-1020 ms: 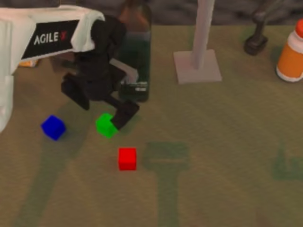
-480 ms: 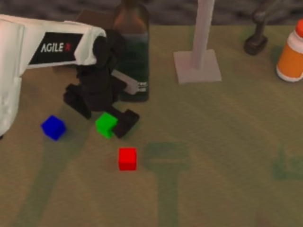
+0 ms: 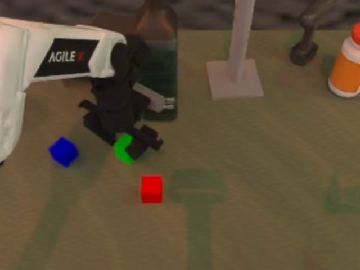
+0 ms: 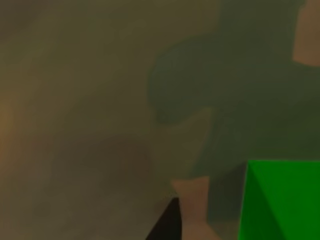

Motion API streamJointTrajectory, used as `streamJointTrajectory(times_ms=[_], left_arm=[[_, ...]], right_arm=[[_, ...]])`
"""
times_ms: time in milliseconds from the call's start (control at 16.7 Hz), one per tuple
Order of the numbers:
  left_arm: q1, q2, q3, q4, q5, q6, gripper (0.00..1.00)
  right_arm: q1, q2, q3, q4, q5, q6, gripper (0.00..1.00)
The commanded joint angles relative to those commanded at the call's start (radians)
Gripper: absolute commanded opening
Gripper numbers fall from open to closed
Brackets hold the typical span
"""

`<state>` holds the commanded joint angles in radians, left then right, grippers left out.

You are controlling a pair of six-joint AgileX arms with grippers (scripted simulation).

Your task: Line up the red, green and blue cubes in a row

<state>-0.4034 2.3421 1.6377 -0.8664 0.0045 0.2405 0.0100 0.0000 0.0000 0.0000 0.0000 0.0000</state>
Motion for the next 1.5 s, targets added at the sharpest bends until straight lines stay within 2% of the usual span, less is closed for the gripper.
streamJointTrajectory(times_ms=[240, 300, 840, 1260, 1500], left_arm=[[0.000, 0.000, 0.000, 0.000, 0.000, 0.000, 0.02], [0.000, 0.000, 0.000, 0.000, 0.000, 0.000, 0.00], [0.000, -0.019, 0.007, -0.010, 0.004, -0.001, 0.00], [0.017, -0.099, 0.127, -0.217, 0.003, -0.003, 0.00], [0.020, -0.111, 0.138, -0.233, 0.003, -0.004, 0.00]], right_arm=[[0.000, 0.000, 0.000, 0.000, 0.000, 0.000, 1.00], [0.000, 0.000, 0.000, 0.000, 0.000, 0.000, 1.00], [0.000, 0.000, 0.000, 0.000, 0.000, 0.000, 1.00], [0.000, 0.000, 0.000, 0.000, 0.000, 0.000, 1.00], [0.000, 0.000, 0.000, 0.000, 0.000, 0.000, 1.00]])
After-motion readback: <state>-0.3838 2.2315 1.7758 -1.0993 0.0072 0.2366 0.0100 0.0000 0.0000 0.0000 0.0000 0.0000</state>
